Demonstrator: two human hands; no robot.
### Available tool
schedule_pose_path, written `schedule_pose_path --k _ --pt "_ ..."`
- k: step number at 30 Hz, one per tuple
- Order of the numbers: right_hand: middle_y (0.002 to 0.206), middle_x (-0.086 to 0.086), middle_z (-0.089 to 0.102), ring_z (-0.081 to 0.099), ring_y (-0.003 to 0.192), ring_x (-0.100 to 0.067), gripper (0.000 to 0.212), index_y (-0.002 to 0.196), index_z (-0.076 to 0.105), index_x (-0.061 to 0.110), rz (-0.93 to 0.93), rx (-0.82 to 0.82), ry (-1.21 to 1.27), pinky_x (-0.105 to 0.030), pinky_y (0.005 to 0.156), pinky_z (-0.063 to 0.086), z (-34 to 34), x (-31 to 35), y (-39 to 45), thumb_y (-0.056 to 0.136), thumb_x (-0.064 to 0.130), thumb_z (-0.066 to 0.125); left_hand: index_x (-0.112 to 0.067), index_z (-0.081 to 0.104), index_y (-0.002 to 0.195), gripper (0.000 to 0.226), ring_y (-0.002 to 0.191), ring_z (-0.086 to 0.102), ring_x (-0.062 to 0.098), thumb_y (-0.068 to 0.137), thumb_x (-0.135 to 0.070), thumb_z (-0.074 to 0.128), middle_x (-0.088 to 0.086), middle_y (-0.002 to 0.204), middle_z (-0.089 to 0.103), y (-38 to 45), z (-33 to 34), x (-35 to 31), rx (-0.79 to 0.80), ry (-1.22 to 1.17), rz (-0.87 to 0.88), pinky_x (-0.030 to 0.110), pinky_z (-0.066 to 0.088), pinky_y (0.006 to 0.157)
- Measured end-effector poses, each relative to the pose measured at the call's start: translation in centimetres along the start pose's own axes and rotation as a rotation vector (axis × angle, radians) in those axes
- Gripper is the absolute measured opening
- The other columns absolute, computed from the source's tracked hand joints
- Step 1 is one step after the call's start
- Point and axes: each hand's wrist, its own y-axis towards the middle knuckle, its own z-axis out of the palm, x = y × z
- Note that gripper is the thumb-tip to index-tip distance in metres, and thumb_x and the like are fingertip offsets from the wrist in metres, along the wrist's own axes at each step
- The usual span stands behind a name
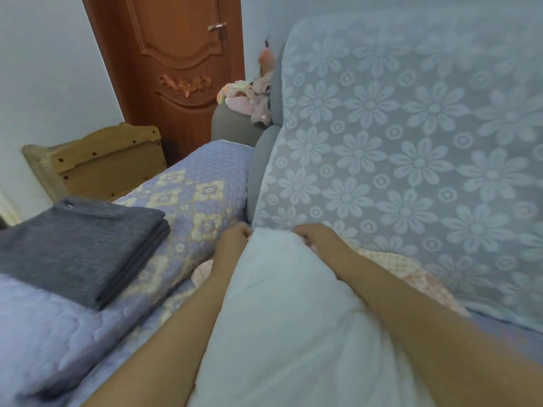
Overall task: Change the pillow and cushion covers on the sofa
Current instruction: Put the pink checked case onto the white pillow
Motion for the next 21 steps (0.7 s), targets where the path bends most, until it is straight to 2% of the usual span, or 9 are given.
schedule_pose_path --k 3,6,8,10,12,14,16,19,21 --pt "0.074 -0.002 0.066 0.058 0.068 -0.016 0.015 0.075 0.064 0.008 -0.196 -0.154 0.029 -0.033 0.065 0.044 -4.5 5.2 -5.1 0.087 0.01 0.055 -0.018 0.059 0.078 0.019 0.083 0.055 0.019 0.096 -0.01 0.062 -0.002 0.076 0.056 -5.2 -4.3 -5.1 0.027 -0.182 0.023 0.029 0.047 0.068" --pt "0.067 0.005 0.056 0.048 0.059 -0.007 0.032 0.063 0.055 0.019 -0.273 -0.12 0.019 -0.017 0.056 0.035 -6.6 9.0 -7.7 0.093 0.023 0.064 -0.026 0.065 0.095 0.009 0.073 0.056 0.011 0.096 -0.017 0.067 -0.008 0.082 0.063 -11.0 -7.5 -8.4 0.105 -0.267 0.086 0.012 0.045 0.047" --pt "0.065 0.008 0.052 0.044 0.055 -0.003 0.037 0.062 0.052 0.022 -0.241 -0.054 0.105 -0.015 0.053 0.033 -7.1 10.3 -9.8 0.095 0.032 0.064 -0.025 0.069 0.099 0.005 0.076 0.059 0.01 0.095 -0.022 0.069 -0.006 0.086 0.069 -14.1 -8.3 -8.3 0.089 -0.29 0.136 0.013 0.047 0.052" --pt "0.066 0.007 0.053 0.048 0.056 -0.007 0.032 0.068 0.054 0.025 -0.256 -0.036 0.141 -0.022 0.054 0.038 -6.5 11.0 -12.5 0.098 0.031 0.06 -0.017 0.072 0.093 0.004 0.078 0.06 0.013 0.09 -0.02 0.072 -0.002 0.083 0.072 -17.3 -8.0 -7.0 -0.085 -0.334 0.238 0.024 0.046 0.062" --pt "0.074 0.004 0.06 0.056 0.064 -0.017 0.014 0.089 0.059 0.028 -0.367 -0.205 -0.171 -0.03 0.06 0.039 -4.7 11.0 -14.3 0.099 0.021 0.053 -0.02 0.066 0.085 0.01 0.071 0.055 0.012 0.083 -0.013 0.072 -0.006 0.073 0.065 -20.0 -7.1 -4.7 -0.376 -0.342 0.356 0.026 0.042 0.063" --pt "0.078 -0.002 0.067 0.063 0.065 -0.028 0.024 0.11 0.057 0.022 -0.527 -0.469 -0.527 -0.035 0.056 0.044 -2.3 10.4 -15.8 0.09 0.01 0.051 -0.028 0.061 0.091 0.022 0.076 0.059 0.013 0.078 -0.011 0.065 -0.013 0.078 0.064 -22.2 -6.1 -1.7 -0.532 -0.201 0.477 0.028 0.045 0.068" --pt "0.071 -0.002 0.065 0.061 0.051 -0.027 0.042 0.112 0.051 0.018 -0.612 -0.482 -0.643 -0.031 0.044 0.043 -0.6 8.8 -17.0 0.073 0.005 0.062 -0.026 0.064 0.104 0.029 0.088 0.065 0.024 0.08 -0.011 0.065 -0.007 0.093 0.071 -23.1 -5.5 1.7 -0.511 0.037 0.45 0.035 0.051 0.073" --pt "0.093 -0.005 0.068 0.066 0.073 -0.028 0.068 0.143 0.031 0.016 -0.487 -0.266 -0.866 -0.034 0.06 0.044 2.0 6.1 -17.5 0.084 0.002 0.06 -0.021 0.058 0.116 0.029 0.092 0.066 0.035 0.087 -0.015 0.059 0.007 0.11 0.07 -22.9 -5.1 7.5 -0.352 0.498 0.301 0.043 0.053 0.074" --pt "0.115 -0.006 0.065 0.065 0.098 -0.031 0.06 0.147 0.024 0.019 -0.3 -0.144 -0.869 -0.039 0.079 0.046 3.4 5.6 -17.8 0.093 0.005 0.046 -0.02 0.052 0.125 0.037 0.095 0.064 0.036 0.089 -0.012 0.052 0.009 0.119 0.062 -23.1 -4.7 9.5 -0.244 0.588 0.22 0.045 0.052 0.076"
